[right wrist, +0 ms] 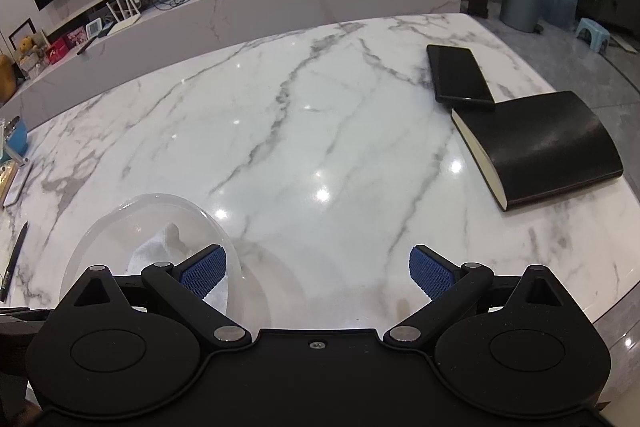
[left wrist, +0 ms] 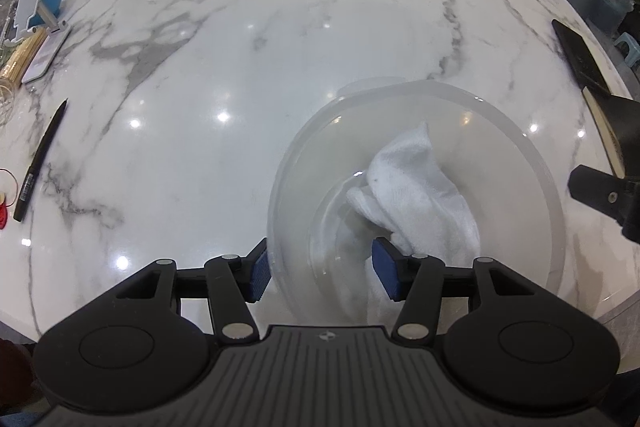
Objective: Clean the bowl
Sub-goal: 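Move the left gripper to the clear bowl's rim and close on it, then grasp the white cloth in the bowl with the right gripper while the left gripper holds the rim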
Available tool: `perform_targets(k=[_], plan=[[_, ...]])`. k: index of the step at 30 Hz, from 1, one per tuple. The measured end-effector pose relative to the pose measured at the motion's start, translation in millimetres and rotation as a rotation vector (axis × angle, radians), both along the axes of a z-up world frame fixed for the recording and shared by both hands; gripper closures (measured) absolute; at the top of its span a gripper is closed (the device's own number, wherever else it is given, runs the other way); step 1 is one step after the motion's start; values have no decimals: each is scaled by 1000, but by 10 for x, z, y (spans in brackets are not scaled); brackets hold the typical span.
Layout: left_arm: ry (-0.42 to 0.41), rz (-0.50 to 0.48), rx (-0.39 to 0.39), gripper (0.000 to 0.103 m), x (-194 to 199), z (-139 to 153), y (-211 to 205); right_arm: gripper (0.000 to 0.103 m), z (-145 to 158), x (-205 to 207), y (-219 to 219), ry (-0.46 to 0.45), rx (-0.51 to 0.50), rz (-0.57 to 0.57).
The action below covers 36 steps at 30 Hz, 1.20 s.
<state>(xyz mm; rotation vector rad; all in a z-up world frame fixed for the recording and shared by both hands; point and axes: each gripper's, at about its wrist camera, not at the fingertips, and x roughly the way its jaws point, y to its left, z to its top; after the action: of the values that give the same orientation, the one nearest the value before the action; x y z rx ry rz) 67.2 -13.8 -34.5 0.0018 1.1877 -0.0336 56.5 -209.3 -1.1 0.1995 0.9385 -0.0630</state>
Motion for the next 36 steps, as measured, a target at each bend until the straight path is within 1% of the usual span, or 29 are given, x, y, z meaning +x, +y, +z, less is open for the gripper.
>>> perform_targets(k=[3,6,8,9,10,11,13,16,17,21,23,24,26,28,30,31,32,33,34,35,36], plan=[[10,-2,22,52,-8,-36,4,5,8,3,2,-3,2,2],[20,9,16,52,2,-79,27,5,-5,-49,-17,-10,17,14],[22,14,8,59,3,-99,45,5,11,-61,-2,-16,23,24],[20,10,0,72,2,-103,51,5,20,-73,1,-20,25,29],[20,8,-3,78,2,-109,55,5,29,-84,4,-24,26,34],[21,6,-6,78,3,-116,59,5,38,-96,8,-28,28,39],[18,0,-6,88,4,-124,66,5,57,-120,15,-36,32,49],[12,-8,-5,93,2,-125,90,5,110,-180,31,-67,58,85],[8,-13,-6,93,10,-117,97,7,128,-201,37,-77,66,98],[-2,-48,0,94,57,-83,97,12,220,-281,132,-124,36,192],[-1,-69,13,94,71,-75,93,21,240,-290,160,-135,20,226],[11,-76,10,94,90,-92,101,22,234,-162,242,-133,19,245],[42,-89,-4,93,137,-138,122,25,258,-141,249,-128,45,290],[40,-103,-7,93,143,-143,129,25,279,-127,286,-121,61,337],[33,-118,-10,94,143,-143,133,29,247,-70,398,-88,47,389],[30,-125,-11,94,144,-143,136,35,231,-41,454,-71,41,415],[27,-133,-12,94,144,-143,138,42,215,-13,510,-55,34,441],[26,-129,-24,94,140,-144,145,47,199,16,566,-38,27,466],[25,-121,-40,94,134,-147,154,54,183,45,622,-21,20,492],[25,-114,-55,94,128,-149,163,55,166,75,676,-5,14,516],[18,-115,-62,95,115,-138,165,56,133,127,688,13,13,509]])
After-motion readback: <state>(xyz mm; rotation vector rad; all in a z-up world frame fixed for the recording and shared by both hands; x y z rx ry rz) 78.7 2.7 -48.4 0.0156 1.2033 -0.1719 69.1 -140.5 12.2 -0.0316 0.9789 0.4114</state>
